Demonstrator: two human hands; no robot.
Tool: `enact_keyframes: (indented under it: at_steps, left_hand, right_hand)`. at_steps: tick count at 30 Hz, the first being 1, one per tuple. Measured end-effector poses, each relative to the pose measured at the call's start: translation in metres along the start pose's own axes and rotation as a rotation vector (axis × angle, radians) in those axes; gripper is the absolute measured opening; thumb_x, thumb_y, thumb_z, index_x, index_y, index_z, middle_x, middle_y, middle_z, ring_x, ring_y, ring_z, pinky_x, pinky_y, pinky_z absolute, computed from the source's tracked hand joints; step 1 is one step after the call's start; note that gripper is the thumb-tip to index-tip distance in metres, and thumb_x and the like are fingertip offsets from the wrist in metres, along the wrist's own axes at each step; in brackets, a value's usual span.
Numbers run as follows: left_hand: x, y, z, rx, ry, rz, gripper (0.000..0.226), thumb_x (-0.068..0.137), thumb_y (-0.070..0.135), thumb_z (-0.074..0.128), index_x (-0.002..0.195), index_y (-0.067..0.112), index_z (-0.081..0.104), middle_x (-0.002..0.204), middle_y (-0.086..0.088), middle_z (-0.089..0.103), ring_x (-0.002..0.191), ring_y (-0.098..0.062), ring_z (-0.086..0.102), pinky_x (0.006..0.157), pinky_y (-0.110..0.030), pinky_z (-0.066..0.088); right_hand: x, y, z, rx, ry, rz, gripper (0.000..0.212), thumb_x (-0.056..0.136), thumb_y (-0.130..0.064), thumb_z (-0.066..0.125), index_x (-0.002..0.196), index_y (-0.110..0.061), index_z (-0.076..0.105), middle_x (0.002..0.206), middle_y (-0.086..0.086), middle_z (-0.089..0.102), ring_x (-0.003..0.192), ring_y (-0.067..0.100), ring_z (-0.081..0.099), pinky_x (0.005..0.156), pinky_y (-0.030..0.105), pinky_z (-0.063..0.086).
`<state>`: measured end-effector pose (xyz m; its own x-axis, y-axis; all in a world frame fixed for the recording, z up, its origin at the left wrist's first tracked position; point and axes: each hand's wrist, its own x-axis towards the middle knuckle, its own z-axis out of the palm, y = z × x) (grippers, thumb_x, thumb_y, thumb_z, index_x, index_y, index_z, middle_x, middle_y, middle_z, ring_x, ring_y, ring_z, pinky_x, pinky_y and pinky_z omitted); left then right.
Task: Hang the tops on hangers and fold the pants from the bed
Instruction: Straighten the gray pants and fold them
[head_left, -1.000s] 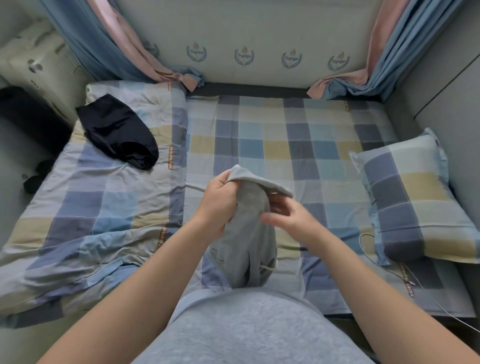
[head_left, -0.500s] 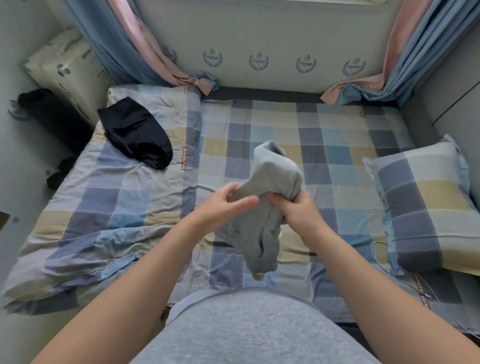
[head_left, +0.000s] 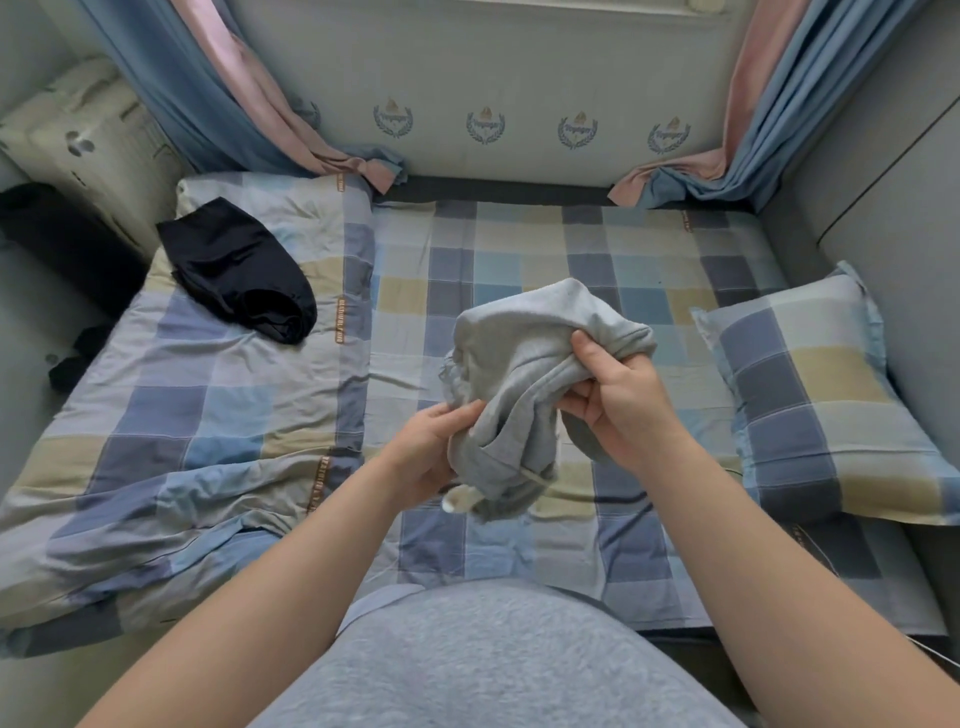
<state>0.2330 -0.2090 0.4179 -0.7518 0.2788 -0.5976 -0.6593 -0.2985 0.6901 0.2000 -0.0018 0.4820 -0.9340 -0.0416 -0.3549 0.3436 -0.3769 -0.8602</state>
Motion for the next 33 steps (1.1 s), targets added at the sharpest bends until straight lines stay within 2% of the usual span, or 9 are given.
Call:
enact_keyframes:
  at_steps: [3, 11, 15, 18, 21, 23, 27, 30, 33]
  left_hand:
    - [0.002, 0.016, 0.002, -0.162, 0.16, 0.172, 0.033, 0.096, 0.011, 0.061, 0.128, 0.002, 0.059, 0.116, -0.017, 0.069, 0.092, -0.027, 0.07, 0.072, -0.036, 0.061]
    - [-0.011, 0.045, 0.01, 0.339, 0.238, 0.42, 0.029, 0.097, -0.008, 0.05, 0.115, 0.01, 0.065, 0.11, -0.011, 0.065, 0.1, -0.021, 0.06, 0.095, -0.039, 0.049]
    - [-0.019, 0.05, 0.015, 0.701, 0.032, 0.396, 0.03, 0.094, -0.016, 0.047, 0.104, 0.0, 0.07, 0.104, -0.011, 0.071, 0.099, -0.022, 0.065, 0.09, -0.027, 0.054]
    - [-0.024, 0.049, 0.011, 0.87, -0.018, 0.399, 0.025, 0.095, -0.012, 0.051, 0.102, -0.004, 0.073, 0.108, -0.018, 0.073, 0.108, -0.035, 0.067, 0.099, -0.049, 0.051]
    - [-0.029, 0.05, 0.007, 0.968, 0.006, 0.471, 0.027, 0.093, -0.011, 0.051, 0.09, 0.003, 0.074, 0.096, -0.016, 0.069, 0.087, -0.03, 0.065, 0.081, -0.047, 0.053]
    - [-0.032, 0.051, 0.004, 0.973, 0.01, 0.487, 0.047, 0.092, -0.011, 0.051, 0.076, 0.027, 0.073, 0.081, 0.002, 0.065, 0.072, -0.015, 0.057, 0.067, -0.035, 0.045]
    - [-0.035, 0.052, -0.005, 1.003, 0.066, 0.513, 0.044, 0.087, -0.008, 0.05, 0.08, 0.03, 0.069, 0.076, 0.005, 0.067, 0.072, -0.026, 0.058, 0.064, -0.035, 0.044]
    - [-0.029, 0.049, -0.02, 1.075, 0.157, 0.47, 0.029, 0.091, 0.003, 0.054, 0.089, 0.03, 0.062, 0.069, 0.017, 0.061, 0.057, -0.005, 0.049, 0.058, -0.031, 0.039]
    - [-0.024, 0.041, -0.033, 1.121, 0.126, 0.366, 0.011, 0.095, 0.023, 0.062, 0.086, 0.03, 0.061, 0.063, 0.017, 0.058, 0.054, -0.001, 0.045, 0.057, -0.028, 0.037]
  right_hand:
    - [0.002, 0.007, -0.013, -0.06, 0.066, 0.047, 0.021, 0.102, -0.02, 0.057, 0.117, -0.007, 0.063, 0.104, 0.016, 0.075, 0.094, 0.031, 0.075, 0.068, 0.037, 0.06]
    - [0.004, 0.029, -0.039, -0.231, 0.102, 0.255, 0.013, 0.1, -0.019, 0.059, 0.113, -0.017, 0.063, 0.113, 0.006, 0.075, 0.098, 0.025, 0.073, 0.082, 0.039, 0.059]
    - [0.003, 0.025, -0.029, -0.469, -0.103, 0.096, 0.045, 0.096, -0.011, 0.065, 0.135, -0.031, 0.053, 0.131, 0.0, 0.064, 0.114, 0.02, 0.065, 0.089, 0.036, 0.057]
    - [0.003, 0.022, -0.01, -0.73, -0.313, -0.048, 0.071, 0.094, -0.003, 0.063, 0.144, -0.047, 0.04, 0.147, -0.009, 0.045, 0.13, 0.011, 0.048, 0.099, 0.03, 0.047]
    - [0.005, 0.022, 0.009, -0.886, -0.487, -0.069, 0.069, 0.09, 0.002, 0.061, 0.135, -0.049, 0.049, 0.155, -0.014, 0.037, 0.141, 0.006, 0.034, 0.107, 0.026, 0.038]
    - [0.007, 0.026, 0.017, -0.955, -0.581, -0.015, 0.055, 0.089, -0.003, 0.064, 0.127, -0.043, 0.059, 0.156, -0.014, 0.037, 0.143, 0.006, 0.033, 0.111, 0.027, 0.029]
    - [0.008, 0.033, 0.022, -0.979, -0.613, 0.041, 0.027, 0.086, -0.011, 0.073, 0.112, -0.019, 0.069, 0.132, -0.014, 0.062, 0.126, 0.007, 0.051, 0.101, 0.017, 0.034]
    - [0.008, 0.03, 0.017, -1.033, -0.494, -0.082, 0.008, 0.087, -0.006, 0.071, 0.094, -0.006, 0.067, 0.1, 0.012, 0.068, 0.102, 0.027, 0.06, 0.096, 0.04, 0.048]
    - [0.013, 0.021, 0.008, -1.129, -0.386, -0.204, 0.005, 0.089, -0.008, 0.069, 0.09, -0.013, 0.068, 0.089, 0.009, 0.066, 0.092, 0.031, 0.057, 0.095, 0.052, 0.046]
